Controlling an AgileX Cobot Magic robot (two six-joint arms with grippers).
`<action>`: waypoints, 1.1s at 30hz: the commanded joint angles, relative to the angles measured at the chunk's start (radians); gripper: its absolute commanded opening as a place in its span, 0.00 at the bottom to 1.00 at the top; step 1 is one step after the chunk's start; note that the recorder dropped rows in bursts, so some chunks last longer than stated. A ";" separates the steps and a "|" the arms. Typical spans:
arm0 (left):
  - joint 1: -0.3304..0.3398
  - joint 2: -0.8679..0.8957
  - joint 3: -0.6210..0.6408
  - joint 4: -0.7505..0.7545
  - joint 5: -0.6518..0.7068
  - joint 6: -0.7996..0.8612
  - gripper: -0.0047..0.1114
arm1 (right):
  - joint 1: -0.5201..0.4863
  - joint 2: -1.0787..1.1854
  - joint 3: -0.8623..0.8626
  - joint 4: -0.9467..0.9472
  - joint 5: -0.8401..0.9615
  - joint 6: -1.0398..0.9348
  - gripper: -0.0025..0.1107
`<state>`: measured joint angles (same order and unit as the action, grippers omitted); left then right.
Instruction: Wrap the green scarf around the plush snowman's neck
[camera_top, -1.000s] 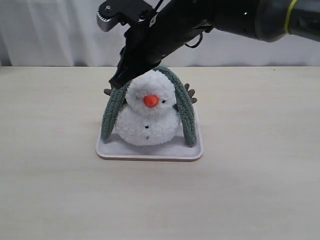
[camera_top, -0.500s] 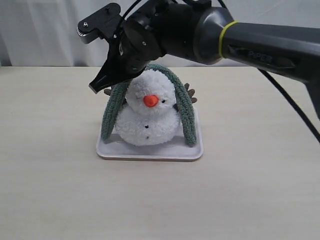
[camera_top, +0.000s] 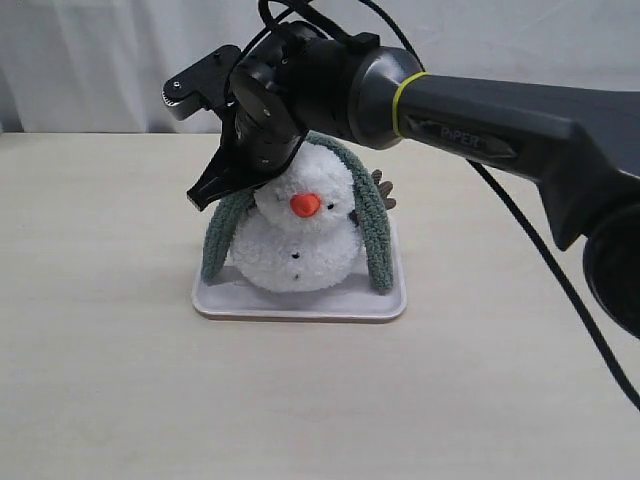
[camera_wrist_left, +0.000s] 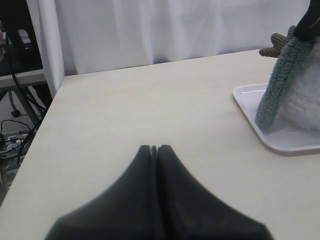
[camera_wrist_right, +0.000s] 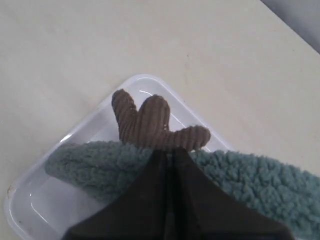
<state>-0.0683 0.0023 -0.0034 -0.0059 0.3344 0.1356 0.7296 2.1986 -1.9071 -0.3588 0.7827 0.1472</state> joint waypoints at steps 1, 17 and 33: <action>0.003 -0.002 0.003 -0.003 -0.010 -0.002 0.04 | -0.005 0.005 -0.007 0.027 0.016 -0.007 0.06; 0.003 -0.002 0.003 -0.003 -0.012 -0.002 0.04 | -0.005 0.040 -0.031 0.109 0.106 -0.098 0.06; 0.003 -0.002 0.003 -0.003 -0.012 -0.002 0.04 | -0.005 -0.026 -0.147 0.399 0.199 -0.444 0.20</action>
<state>-0.0683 0.0023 -0.0034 -0.0059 0.3344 0.1356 0.7296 2.2008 -2.0446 0.0345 0.9656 -0.2320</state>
